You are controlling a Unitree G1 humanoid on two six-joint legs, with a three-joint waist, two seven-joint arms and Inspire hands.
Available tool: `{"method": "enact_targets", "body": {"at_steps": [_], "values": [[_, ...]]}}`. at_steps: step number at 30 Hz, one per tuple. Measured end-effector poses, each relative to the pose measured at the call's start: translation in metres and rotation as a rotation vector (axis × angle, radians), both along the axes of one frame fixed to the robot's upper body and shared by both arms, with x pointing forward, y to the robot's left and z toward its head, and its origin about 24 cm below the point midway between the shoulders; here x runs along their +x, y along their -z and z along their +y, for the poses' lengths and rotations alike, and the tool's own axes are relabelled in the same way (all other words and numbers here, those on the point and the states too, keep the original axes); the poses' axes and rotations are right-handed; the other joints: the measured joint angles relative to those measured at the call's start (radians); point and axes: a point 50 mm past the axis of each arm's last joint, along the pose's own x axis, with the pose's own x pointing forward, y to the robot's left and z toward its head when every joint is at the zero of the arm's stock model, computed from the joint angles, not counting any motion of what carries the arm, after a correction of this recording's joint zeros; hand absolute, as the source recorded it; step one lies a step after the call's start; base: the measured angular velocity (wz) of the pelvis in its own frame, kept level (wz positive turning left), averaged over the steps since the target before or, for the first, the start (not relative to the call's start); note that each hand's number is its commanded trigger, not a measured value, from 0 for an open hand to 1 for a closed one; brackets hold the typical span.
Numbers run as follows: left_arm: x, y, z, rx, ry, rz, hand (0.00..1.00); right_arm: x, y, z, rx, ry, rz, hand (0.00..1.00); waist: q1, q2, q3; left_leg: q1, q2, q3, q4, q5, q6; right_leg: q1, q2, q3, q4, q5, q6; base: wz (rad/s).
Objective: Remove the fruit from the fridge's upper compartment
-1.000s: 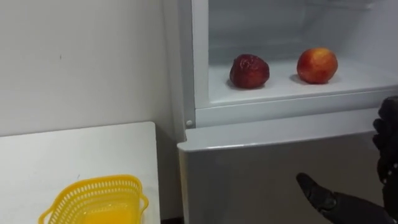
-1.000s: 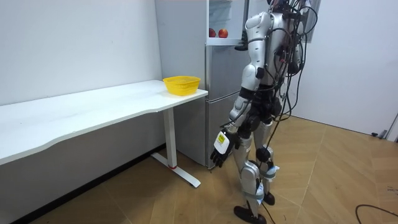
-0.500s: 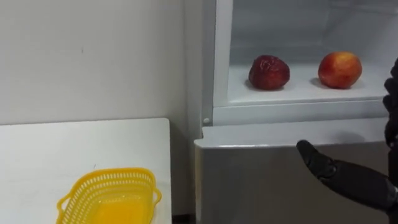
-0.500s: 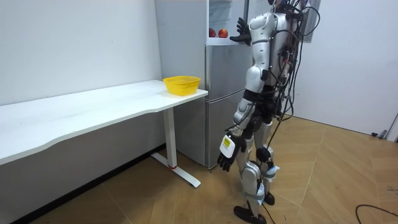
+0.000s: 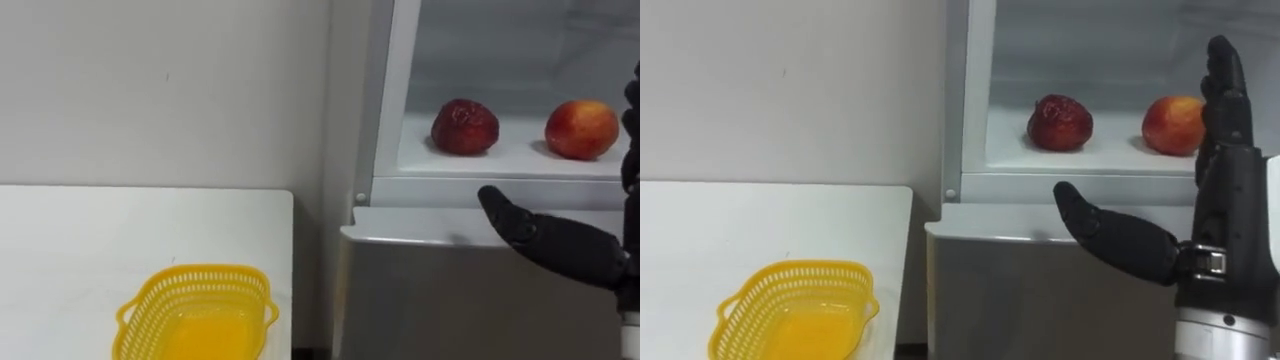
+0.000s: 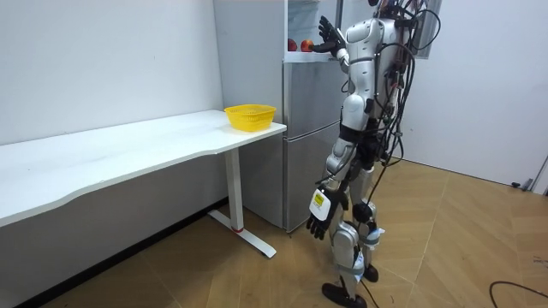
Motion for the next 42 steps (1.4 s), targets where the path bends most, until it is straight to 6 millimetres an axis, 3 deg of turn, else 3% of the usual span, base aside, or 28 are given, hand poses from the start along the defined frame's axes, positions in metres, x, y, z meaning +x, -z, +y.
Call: {"method": "enact_targets", "body": {"at_steps": [7,13,20,24,28,33,37,42], "values": [[0.003,0.0,0.001,-0.02,-0.017,0.002,0.0,0.013,-0.009,-0.004,-0.011,0.012,-0.02,0.0,0.004,-0.017,0.0058,0.0,0.001,-0.005,0.0,0.0,0.0,0.001,-0.001,-0.006,0.002,0.0,0.0,0.01],[0.003,0.0,0.002,-0.028,-0.025,0.016,0.0,0.016,-0.009,-0.006,-0.012,0.02,-0.008,0.0,0.008,-0.032,0.0047,-0.006,-0.002,-0.017,0.005,0.0,0.0,0.003,-0.005,-0.02,0.001,0.0,0.0,0.06],[0.003,0.0,0.001,-0.043,-0.026,0.03,0.0,0.019,-0.01,-0.005,-0.023,-0.002,-0.002,0.0,0.008,-0.019,0.0086,-0.019,-0.001,-0.027,0.02,0.0,0.0,0.008,-0.006,-0.038,0.005,0.0,0.0,0.07],[0.001,0.0,0.001,-0.048,-0.027,0.038,0.0,0.031,-0.008,-0.01,-0.014,0.018,0.034,0.0,0.009,-0.006,0.0012,-0.016,-0.002,-0.039,0.022,0.0,0.0,0.009,-0.008,-0.042,0.004,0.0,0.0,0.04],[0.004,0.0,0.001,-0.047,-0.018,0.033,0.0,0.033,-0.009,-0.015,-0.035,0.035,0.05,0.0,0.03,-0.007,-0.0006,-0.016,-0.003,-0.046,0.022,0.001,0.001,0.011,-0.007,-0.043,0.0,0.0,-0.001,0.02],[0.001,0.0,0.001,-0.039,-0.018,0.046,0.0,0.037,-0.006,-0.018,-0.047,0.051,0.077,0.0,0.053,-0.022,-0.0017,-0.005,-0.004,-0.049,0.021,0.001,0.001,0.029,-0.005,-0.049,-0.011,0.001,-0.002,0.04],[0.005,-0.001,0.002,-0.033,-0.009,0.028,0.0,0.05,-0.002,-0.023,-0.052,0.07,0.128,0.0,0.062,-0.039,0.0057,-0.004,-0.004,-0.05,0.018,0.001,0.0,0.035,-0.005,-0.05,-0.011,0.001,-0.002,0.0],[0.005,-0.003,0.006,-0.021,-0.028,0.015,0.0,0.061,-0.006,-0.025,-0.048,0.078,0.138,0.0,0.062,-0.049,0.0019,-0.007,-0.005,-0.065,0.019,0.001,0.0,0.039,-0.009,-0.072,-0.01,0.001,-0.001,0.07]]}}
